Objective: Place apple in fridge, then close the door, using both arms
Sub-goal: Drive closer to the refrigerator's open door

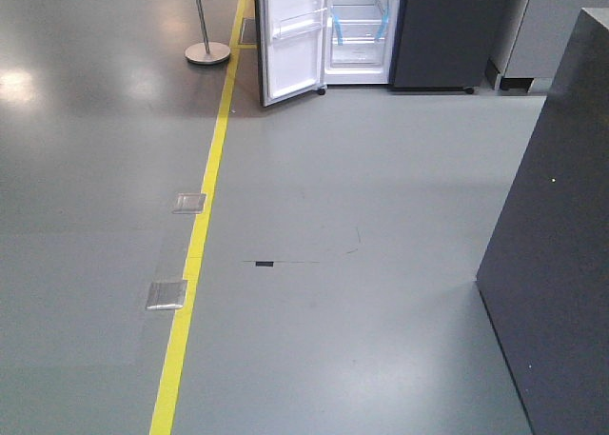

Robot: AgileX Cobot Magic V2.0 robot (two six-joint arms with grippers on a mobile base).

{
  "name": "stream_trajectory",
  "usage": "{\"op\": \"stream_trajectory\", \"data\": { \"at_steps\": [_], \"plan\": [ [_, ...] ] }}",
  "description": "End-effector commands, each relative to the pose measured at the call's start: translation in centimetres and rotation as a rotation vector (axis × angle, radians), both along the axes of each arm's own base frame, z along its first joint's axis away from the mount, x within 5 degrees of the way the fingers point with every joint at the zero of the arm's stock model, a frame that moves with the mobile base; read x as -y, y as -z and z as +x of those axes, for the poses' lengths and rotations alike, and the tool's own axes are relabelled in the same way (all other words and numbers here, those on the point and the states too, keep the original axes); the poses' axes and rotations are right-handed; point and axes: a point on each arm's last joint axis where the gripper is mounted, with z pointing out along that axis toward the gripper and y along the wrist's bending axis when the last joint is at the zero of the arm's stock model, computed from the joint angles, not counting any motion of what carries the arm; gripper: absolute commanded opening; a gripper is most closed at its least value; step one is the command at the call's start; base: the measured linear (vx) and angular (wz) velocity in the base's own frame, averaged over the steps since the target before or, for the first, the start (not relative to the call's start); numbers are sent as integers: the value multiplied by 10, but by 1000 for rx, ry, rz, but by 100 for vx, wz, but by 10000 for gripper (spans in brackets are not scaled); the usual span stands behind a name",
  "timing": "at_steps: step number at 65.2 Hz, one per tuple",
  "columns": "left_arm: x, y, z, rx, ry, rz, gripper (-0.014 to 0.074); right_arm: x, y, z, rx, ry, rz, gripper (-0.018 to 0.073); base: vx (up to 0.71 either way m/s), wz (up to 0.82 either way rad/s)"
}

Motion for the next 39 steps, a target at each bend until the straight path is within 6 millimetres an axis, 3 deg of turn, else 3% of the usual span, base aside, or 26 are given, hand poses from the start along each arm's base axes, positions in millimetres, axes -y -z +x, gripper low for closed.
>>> {"op": "stream_trajectory", "data": {
  "at_steps": [1, 39],
  "plan": [
    [1, -1, 1, 67, 7, -11, -6, 0, -16, 2, 112, 3, -14, 215, 18, -5],
    [1, -1, 1, 67, 7, -11, -6, 0, -16, 2, 112, 3, -14, 215, 16, -5]
  ]
}}
